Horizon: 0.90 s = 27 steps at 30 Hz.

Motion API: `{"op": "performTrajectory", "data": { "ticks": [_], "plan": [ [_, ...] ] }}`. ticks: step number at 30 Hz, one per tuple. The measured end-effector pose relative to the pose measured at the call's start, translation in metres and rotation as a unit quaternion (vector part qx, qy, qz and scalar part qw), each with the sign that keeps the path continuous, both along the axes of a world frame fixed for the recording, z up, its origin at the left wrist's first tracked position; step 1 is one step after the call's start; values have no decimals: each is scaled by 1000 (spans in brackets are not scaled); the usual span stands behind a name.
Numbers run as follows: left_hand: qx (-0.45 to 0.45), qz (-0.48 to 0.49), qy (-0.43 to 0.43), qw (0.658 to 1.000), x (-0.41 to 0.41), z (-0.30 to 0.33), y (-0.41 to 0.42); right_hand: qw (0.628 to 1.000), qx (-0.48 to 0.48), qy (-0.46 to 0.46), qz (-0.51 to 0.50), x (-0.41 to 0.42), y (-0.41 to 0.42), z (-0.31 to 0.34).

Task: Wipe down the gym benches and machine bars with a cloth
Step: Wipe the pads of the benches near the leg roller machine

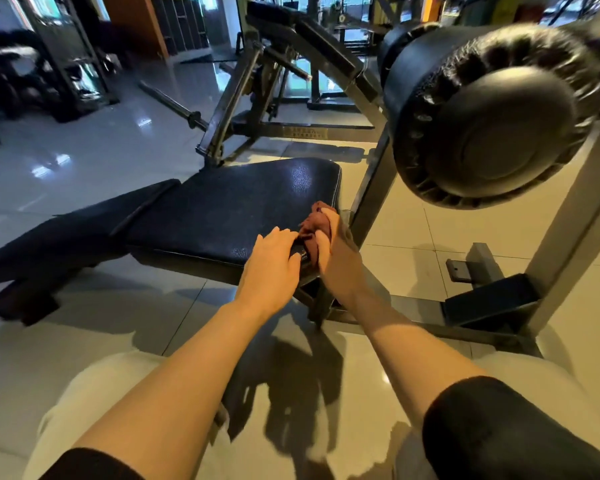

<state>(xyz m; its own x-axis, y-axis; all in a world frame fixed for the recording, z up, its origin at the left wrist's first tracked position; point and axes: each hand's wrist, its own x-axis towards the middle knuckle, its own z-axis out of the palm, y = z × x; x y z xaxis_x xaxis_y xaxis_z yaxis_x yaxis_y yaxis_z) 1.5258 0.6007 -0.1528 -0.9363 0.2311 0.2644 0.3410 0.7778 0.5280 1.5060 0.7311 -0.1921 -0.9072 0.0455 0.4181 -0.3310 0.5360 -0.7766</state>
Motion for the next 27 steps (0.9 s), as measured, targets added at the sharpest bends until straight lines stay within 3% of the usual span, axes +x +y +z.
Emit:
{"op": "performTrajectory", "data": {
  "ticks": [4,6,9,12,16,19,22,25,27],
  "plan": [
    [3,17,5,1000,12,2,-1,987,-130,-67,-65,-5,15,24],
    [-7,26,6,1000,16,3,2,985,-85,-104,-108,-4,12,31],
    [-32,44,17,998,15,-4,11,997,45,-47,-40,1,5,17],
    [-17,71,47,996,14,-13,23,999,18,25,-19,18,-4,-3],
    [70,102,86,989,25,-16,30,999,-27,28,16,33,-9,-21],
    [46,118,76,989,29,-21,24,998,-6,44,45,18,3,-13],
    [38,144,71,986,33,-22,17,997,-13,0,73,-11,16,3],
    [37,160,58,985,37,-27,13,998,-56,12,40,-18,12,13],
    [29,162,58,985,40,-32,14,999,-34,22,36,-11,4,11]
  ]
}}
